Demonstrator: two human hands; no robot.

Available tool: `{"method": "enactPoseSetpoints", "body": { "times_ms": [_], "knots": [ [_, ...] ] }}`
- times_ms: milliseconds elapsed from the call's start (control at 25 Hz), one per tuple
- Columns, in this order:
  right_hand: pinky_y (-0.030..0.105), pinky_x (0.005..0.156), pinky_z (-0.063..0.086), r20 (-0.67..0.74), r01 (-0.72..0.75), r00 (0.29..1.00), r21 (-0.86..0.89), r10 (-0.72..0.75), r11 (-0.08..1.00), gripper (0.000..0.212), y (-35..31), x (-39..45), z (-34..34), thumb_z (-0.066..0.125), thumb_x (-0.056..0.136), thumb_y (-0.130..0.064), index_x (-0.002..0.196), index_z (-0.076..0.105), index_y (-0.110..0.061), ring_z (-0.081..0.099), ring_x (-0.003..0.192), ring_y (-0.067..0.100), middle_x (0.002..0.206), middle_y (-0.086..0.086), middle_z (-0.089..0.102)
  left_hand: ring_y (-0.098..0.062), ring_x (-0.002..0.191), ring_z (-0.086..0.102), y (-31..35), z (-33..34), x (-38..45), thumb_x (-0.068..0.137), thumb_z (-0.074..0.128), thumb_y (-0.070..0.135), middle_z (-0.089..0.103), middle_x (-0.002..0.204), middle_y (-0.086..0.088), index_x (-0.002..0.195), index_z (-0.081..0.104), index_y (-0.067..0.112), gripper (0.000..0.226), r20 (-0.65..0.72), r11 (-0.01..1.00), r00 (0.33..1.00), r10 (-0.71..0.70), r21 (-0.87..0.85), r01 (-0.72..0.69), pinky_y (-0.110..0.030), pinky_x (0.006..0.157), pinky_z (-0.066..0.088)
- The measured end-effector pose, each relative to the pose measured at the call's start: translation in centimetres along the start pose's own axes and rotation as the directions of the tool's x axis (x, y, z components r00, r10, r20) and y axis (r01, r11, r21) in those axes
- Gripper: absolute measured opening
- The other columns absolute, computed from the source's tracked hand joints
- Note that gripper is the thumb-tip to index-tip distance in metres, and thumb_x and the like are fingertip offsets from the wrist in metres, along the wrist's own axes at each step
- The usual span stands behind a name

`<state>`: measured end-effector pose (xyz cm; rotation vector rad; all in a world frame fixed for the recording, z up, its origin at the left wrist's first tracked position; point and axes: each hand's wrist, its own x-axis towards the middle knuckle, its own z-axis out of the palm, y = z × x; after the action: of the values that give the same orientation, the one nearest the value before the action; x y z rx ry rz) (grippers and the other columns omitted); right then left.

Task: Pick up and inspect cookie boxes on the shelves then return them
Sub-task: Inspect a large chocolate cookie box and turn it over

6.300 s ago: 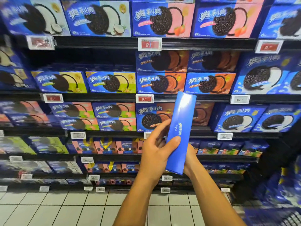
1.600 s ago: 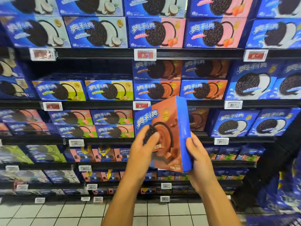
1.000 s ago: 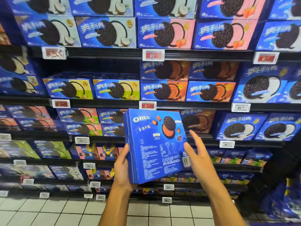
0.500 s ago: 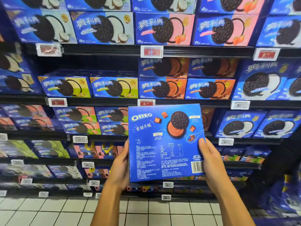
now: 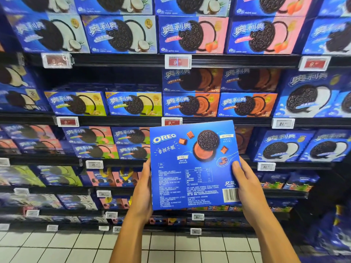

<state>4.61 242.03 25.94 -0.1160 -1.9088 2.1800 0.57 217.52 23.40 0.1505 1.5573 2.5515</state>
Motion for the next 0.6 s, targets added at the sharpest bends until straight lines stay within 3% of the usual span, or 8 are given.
{"method": "enactPoseSetpoints", "body": {
  "times_ms": [80, 200, 440, 600],
  "knots": [
    [0.027, 0.057, 0.059, -0.001, -0.002, 1.000, 0.005, 0.002, 1.000, 0.045, 0.03, 0.06, 0.06, 0.057, 0.079, -0.061, 0.119, 0.063, -0.041, 0.077, 0.088, 0.019, 0.103, -0.004, 0.078, -0.027, 0.113, 0.067, 0.27, 0.08, 0.01, 0.074, 0.065, 0.066, 0.068, 0.125, -0.004, 0.135, 0.051, 0.040, 0.068, 0.001, 1.000, 1.000, -0.006, 0.030, 0.006, -0.045, 0.080, 0.060],
    [0.028, 0.057, 0.059, -0.017, 0.000, 1.000, 0.010, 0.000, 1.000, 0.044, 0.14, 0.00, 0.23, 0.059, 0.078, -0.061, 0.117, 0.064, -0.041, 0.077, 0.087, 0.018, 0.102, -0.005, 0.078, -0.026, 0.107, 0.070, 0.41, 0.03, 0.01, 0.084, 0.064, 0.056, 0.070, 0.120, -0.002, 0.131, 0.050, 0.046, 0.050, 0.003, 0.999, 1.000, 0.001, 0.051, -0.001, -0.039, 0.073, 0.060],
    [0.026, 0.058, 0.059, -0.028, -0.024, 0.999, 0.011, 0.024, 1.000, 0.028, 0.34, -0.26, 0.16, 0.058, 0.081, -0.056, 0.106, 0.067, -0.047, 0.076, 0.087, 0.017, 0.102, -0.006, 0.078, -0.025, 0.106, 0.070, 0.59, 0.30, -0.20, 0.089, 0.056, 0.048, 0.071, 0.120, -0.002, 0.136, 0.048, 0.039, 0.048, 0.006, 0.997, 1.000, 0.013, 0.077, -0.013, -0.035, 0.070, 0.060],
    [0.022, 0.057, 0.057, -0.035, -0.012, 0.999, -0.024, 0.012, 1.000, 0.029, 0.30, -0.58, -0.03, 0.058, 0.083, -0.053, 0.110, 0.065, -0.044, 0.076, 0.086, 0.016, 0.102, -0.004, 0.078, -0.026, 0.104, 0.071, 1.03, 0.25, -0.16, 0.090, 0.055, 0.045, 0.071, 0.119, -0.002, 0.136, 0.050, 0.036, 0.047, -0.005, 0.991, 0.998, 0.057, 0.124, -0.056, -0.034, 0.069, 0.060]
  ]
}}
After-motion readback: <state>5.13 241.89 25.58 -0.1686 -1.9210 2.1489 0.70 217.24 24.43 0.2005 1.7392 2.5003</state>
